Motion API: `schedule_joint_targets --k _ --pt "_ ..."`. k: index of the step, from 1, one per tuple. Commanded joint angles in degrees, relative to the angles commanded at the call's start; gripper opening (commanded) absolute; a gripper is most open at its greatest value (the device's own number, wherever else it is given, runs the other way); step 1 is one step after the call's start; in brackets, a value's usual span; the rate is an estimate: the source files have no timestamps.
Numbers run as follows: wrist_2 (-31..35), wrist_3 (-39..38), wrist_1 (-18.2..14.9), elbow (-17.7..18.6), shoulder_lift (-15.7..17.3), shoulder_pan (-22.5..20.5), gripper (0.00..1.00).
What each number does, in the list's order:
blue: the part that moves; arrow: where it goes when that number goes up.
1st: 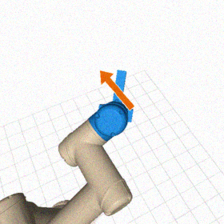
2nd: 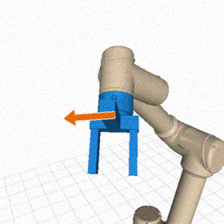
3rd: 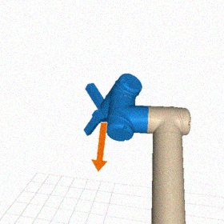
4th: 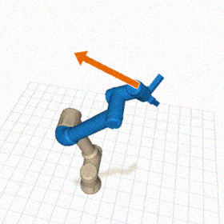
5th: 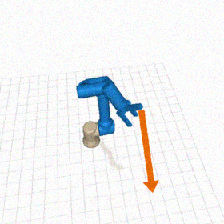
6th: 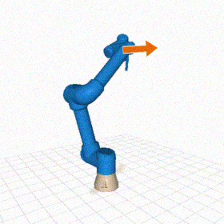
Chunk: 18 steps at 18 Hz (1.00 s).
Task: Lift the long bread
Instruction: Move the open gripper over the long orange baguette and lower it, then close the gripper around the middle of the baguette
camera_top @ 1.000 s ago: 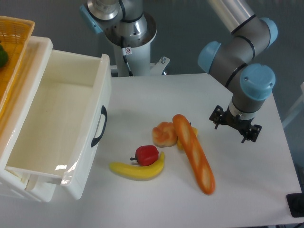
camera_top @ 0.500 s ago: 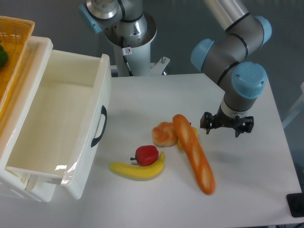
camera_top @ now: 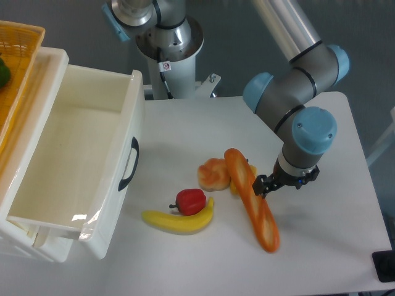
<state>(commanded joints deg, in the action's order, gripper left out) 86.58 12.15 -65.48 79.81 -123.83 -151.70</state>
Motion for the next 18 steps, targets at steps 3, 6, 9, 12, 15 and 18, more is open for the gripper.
schedule_joint_targets --k 3,6,9,12,15,18 --pt "-0.1 -3.8 1.1 -1.2 -2.2 1.7 1.0" --pt "-0.1 -3.9 1.9 -1.0 -3.5 2.4 1.0" --pt "0.0 -2.5 2.0 -0.4 -3.6 2.4 1.0" --pt "0.0 -2.2 2.0 -0.2 -3.6 2.4 0.97" --pt "0.1 -2.4 2.0 -0.1 -4.5 3.0 0.79" --pt "0.3 -2.4 2.1 0.0 -4.8 3.1 0.58"
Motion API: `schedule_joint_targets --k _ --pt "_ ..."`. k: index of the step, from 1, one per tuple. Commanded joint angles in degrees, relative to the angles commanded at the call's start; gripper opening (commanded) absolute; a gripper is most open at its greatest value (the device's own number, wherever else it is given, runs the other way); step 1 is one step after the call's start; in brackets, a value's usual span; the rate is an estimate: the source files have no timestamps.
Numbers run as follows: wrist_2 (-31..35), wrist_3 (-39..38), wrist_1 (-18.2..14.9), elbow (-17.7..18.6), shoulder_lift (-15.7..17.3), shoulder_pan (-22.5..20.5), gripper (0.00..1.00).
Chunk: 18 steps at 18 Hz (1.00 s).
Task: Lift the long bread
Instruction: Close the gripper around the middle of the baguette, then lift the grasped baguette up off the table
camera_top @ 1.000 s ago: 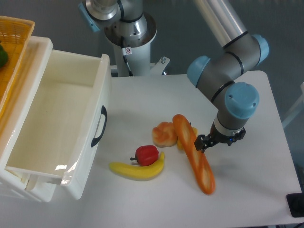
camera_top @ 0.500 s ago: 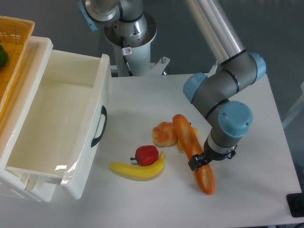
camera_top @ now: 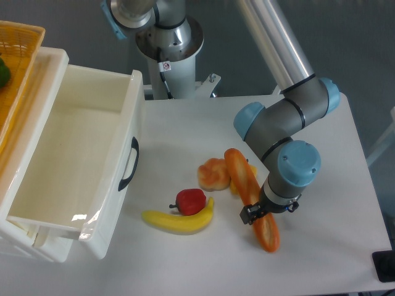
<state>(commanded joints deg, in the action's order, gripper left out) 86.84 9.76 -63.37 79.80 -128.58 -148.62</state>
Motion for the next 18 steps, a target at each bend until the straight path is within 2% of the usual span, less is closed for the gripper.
schedule_joint_targets --k 8,11,12,15,16,18 --pt "1.9 3.2 0.4 -0.5 0.0 0.0 0.15" --pt "2.0 3.4 0.4 -0.6 0.5 -0.1 0.03" --pt "2.0 3.5 0.4 -0.8 0.7 -0.2 0.0" --pt "3.1 8.0 0.4 -1.0 1.1 -0.3 0.0" --pt "3.1 9.1 0.4 -1.1 1.6 -0.3 0.04" --pt "2.9 10.3 0.4 -1.3 2.5 -0.7 0.03"
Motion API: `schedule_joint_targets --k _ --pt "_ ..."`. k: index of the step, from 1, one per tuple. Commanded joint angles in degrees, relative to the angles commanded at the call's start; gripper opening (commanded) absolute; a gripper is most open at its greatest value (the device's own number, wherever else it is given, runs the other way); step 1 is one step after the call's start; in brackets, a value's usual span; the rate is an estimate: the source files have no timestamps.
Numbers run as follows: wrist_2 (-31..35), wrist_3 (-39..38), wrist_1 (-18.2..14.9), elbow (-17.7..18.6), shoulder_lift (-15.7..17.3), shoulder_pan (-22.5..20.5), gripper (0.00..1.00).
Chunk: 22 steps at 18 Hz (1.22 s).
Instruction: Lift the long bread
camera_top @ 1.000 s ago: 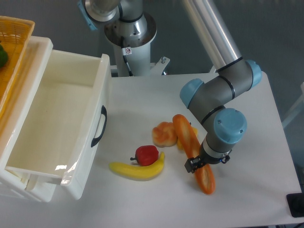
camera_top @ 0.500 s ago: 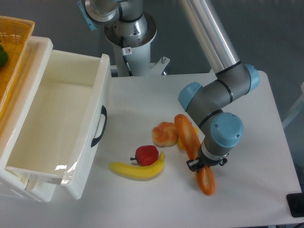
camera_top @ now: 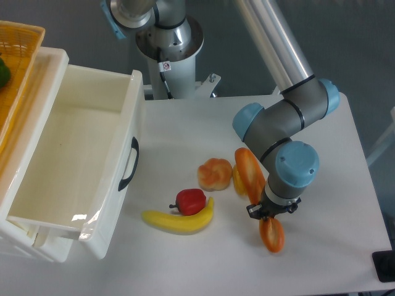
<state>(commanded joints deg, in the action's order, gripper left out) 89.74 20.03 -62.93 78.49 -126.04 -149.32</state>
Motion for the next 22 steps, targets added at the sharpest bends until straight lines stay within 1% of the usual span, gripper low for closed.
schedule_joint_targets --k 2,4,6,9,10,11,14,15,17,20,22 --pt "-0.4 0.3 -0.1 -0.8 0.5 -1.2 0.01" --pt "-0.3 1.8 -0.1 -1.3 0.9 -1.3 0.0" --pt "0.1 6.9 -0.2 -1.4 1.8 -1.3 0.0" --pt "-0.2 19.9 -0.4 -1.1 3.5 -1.8 0.01" --pt "-0.2 23.1 -0.7 -1.1 3.9 -2.5 0.01" --pt "-0.2 24.6 -0.7 -1.1 4.0 -2.5 0.01" --pt "0.2 25.2 -0.8 -1.3 4.0 -2.5 0.02" --pt "0.2 26.3 -0.8 -1.4 4.7 -2.5 0.02" --pt "0.1 30.9 -1.1 -1.2 5.8 -2.9 0.03" --pt "0.2 35.0 -4.6 -1.3 7.9 -3.3 0.03" --pt "0.8 38.7 -6.8 -1.2 8.6 -3.6 0.03"
